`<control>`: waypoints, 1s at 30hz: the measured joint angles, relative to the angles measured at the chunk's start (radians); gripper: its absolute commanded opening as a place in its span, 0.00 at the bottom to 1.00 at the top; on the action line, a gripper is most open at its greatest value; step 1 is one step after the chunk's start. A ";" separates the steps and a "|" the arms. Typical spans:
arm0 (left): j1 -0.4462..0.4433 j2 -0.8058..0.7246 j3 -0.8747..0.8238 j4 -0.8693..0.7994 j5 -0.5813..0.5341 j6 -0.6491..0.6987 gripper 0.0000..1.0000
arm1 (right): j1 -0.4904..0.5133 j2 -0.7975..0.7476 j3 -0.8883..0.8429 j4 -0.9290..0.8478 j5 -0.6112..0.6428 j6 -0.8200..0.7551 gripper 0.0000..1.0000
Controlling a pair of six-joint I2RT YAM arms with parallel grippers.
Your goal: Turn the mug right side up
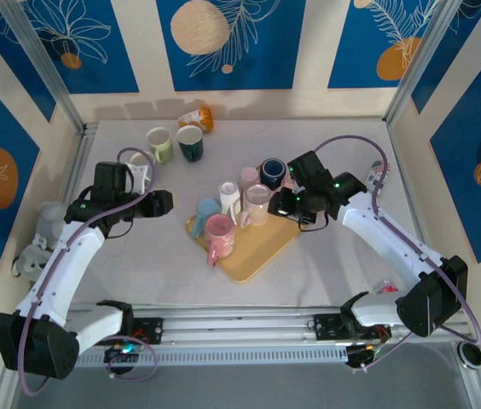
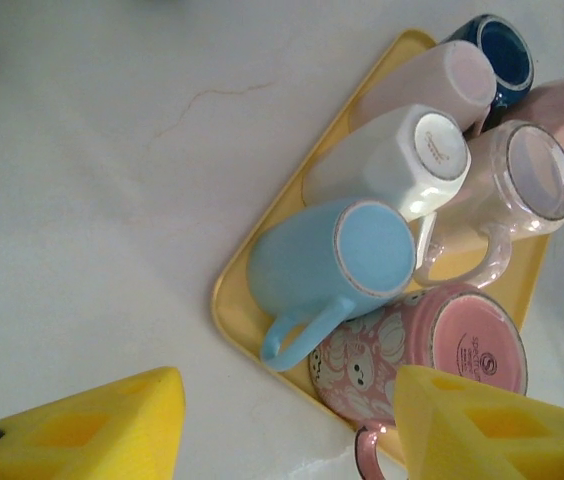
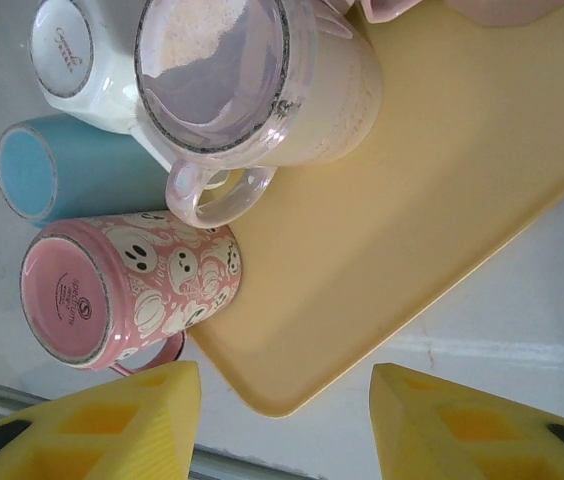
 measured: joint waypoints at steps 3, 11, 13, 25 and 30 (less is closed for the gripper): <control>0.000 0.004 0.005 -0.019 0.013 0.014 0.58 | 0.005 -0.003 -0.023 0.013 -0.007 0.052 0.50; 0.000 0.025 0.050 -0.095 0.063 0.053 0.57 | 0.112 0.065 -0.035 0.051 0.013 0.197 0.54; 0.000 0.025 0.050 -0.110 0.068 0.056 0.57 | 0.137 0.095 -0.032 0.062 0.020 0.233 0.54; 0.000 -0.013 0.052 -0.126 0.106 0.037 0.58 | 0.201 0.303 0.098 0.099 0.103 0.357 0.59; 0.000 -0.002 0.054 -0.098 0.113 0.009 0.58 | 0.201 0.380 0.159 0.103 0.134 0.401 0.59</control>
